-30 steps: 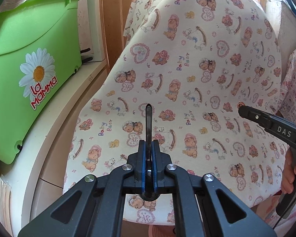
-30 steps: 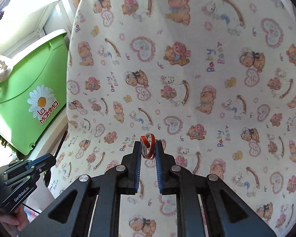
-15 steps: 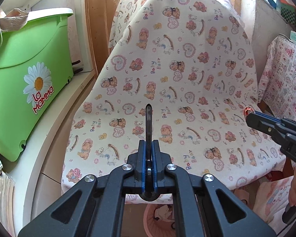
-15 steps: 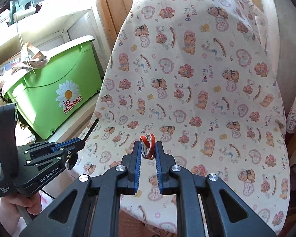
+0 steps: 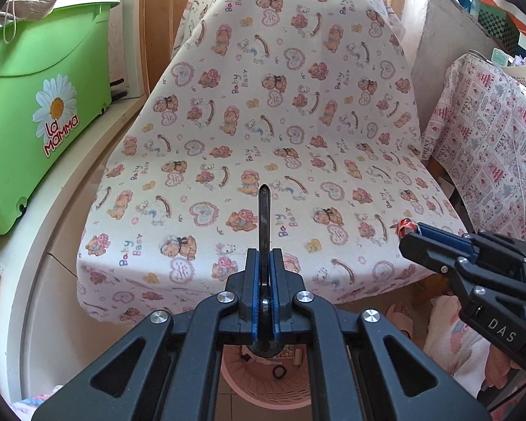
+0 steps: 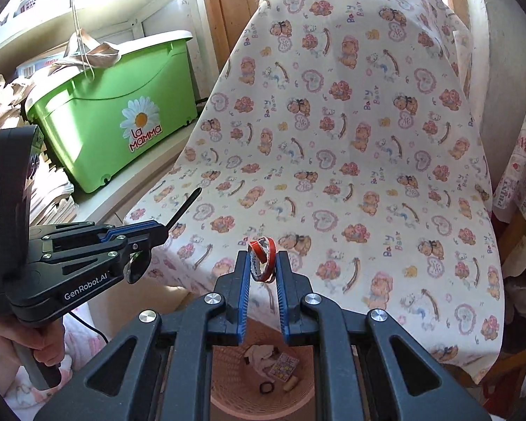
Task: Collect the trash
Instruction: 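Carry spoon and spool over the pink wastebasket and open both tools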
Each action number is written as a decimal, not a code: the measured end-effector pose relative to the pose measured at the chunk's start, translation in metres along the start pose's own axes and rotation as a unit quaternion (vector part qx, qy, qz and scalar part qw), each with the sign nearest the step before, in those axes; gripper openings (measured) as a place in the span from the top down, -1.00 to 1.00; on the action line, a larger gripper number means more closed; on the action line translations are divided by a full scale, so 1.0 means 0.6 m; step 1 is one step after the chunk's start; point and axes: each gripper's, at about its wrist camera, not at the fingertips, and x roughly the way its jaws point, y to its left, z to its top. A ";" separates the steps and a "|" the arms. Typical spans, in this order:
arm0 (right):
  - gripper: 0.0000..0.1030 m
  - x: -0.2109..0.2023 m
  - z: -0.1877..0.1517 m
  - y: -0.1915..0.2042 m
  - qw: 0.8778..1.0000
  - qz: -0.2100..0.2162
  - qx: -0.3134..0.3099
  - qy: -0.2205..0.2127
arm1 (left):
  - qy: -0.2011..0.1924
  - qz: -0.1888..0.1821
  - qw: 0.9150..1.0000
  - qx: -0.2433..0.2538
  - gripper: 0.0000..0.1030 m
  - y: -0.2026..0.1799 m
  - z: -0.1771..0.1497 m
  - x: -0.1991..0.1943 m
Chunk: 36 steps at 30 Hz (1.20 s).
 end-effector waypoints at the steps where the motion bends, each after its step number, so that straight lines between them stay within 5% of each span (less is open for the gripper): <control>1: 0.71 0.000 -0.007 0.002 1.000 0.000 0.002 0.004 | 0.001 -0.001 1.000 0.000 0.90 -0.002 -0.005 -0.001; 21: 0.71 0.068 -0.100 -0.036 0.986 0.016 0.101 0.135 | 0.091 -0.030 0.994 0.045 0.90 -0.058 -0.076 0.049; 36: 0.71 0.158 -0.155 -0.080 0.959 0.010 0.177 0.220 | 0.201 -0.039 0.978 0.047 0.90 -0.076 -0.138 0.157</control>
